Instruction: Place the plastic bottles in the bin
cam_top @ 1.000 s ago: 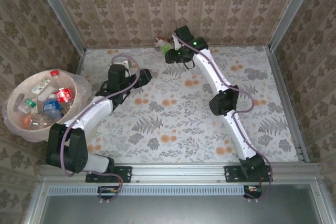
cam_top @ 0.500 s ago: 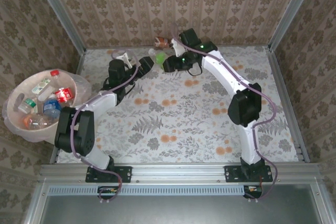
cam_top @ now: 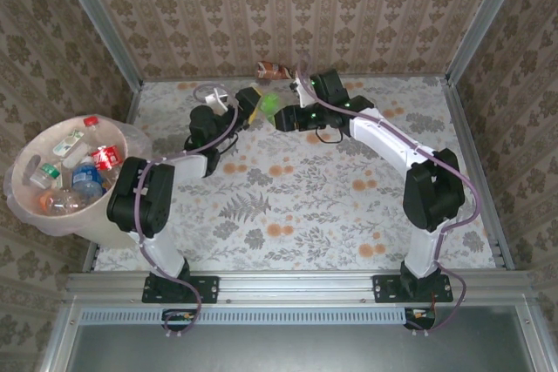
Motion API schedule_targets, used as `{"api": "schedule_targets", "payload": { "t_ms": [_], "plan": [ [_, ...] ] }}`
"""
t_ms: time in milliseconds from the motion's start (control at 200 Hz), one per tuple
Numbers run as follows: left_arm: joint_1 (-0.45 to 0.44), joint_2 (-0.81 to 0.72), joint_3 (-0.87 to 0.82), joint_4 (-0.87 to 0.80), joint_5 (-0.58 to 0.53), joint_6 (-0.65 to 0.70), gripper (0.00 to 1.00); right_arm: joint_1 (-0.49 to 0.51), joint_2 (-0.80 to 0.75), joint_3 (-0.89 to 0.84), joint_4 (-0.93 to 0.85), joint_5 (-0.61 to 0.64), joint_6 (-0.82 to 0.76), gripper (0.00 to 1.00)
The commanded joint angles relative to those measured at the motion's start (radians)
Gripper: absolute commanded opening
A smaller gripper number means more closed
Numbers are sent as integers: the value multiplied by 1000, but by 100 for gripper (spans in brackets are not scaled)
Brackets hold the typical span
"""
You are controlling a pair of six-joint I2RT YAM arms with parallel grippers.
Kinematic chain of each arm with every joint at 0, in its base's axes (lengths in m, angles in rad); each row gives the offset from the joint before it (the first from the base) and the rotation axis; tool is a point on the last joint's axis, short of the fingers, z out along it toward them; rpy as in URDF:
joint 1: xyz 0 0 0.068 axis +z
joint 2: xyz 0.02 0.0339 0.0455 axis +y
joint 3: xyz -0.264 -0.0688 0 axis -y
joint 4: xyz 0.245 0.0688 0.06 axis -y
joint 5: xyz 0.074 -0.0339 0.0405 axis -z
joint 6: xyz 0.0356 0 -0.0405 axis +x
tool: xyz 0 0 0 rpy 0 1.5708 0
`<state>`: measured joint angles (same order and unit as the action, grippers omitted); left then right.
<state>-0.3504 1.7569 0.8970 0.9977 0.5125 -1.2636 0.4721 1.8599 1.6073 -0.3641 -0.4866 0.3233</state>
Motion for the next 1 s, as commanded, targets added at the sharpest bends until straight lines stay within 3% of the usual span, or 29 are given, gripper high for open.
{"api": "schedule_targets", "payload": {
  "t_ms": [0, 170, 305, 410, 555, 625, 685, 720, 845, 995],
  "plan": [
    [-31, -7, 26, 53, 49, 13, 100, 16, -23, -3, 113, -46, 13, 54],
    [-42, -13, 36, -65, 26, 48, 99, 29, -23, -6, 144, -76, 4, 55],
    [-36, -22, 32, -74, 34, 69, 72, 37, -30, -9, 108, -116, -49, 56],
    [-31, -51, 34, -128, 34, 115, 60, 38, -51, -24, 93, -158, -87, 59],
    [-30, -121, 55, -274, 27, 212, 51, 37, -95, -49, 85, -172, -126, 77],
    [-27, -194, 75, -430, -6, 300, 50, 36, -133, -83, 107, -147, -135, 85],
    [-26, -280, 111, -655, -84, 420, 50, 34, -175, -112, 131, -124, -142, 91],
    [-29, -331, 146, -812, -147, 515, 49, 31, -200, -131, 144, -113, -145, 99],
    [-27, -495, 324, -1327, -436, 772, 47, 16, -297, -199, 198, -19, -145, 100],
    [4, -602, 570, -1826, -836, 941, 48, -21, -384, -287, 261, 152, -116, 100]
  ]
}}
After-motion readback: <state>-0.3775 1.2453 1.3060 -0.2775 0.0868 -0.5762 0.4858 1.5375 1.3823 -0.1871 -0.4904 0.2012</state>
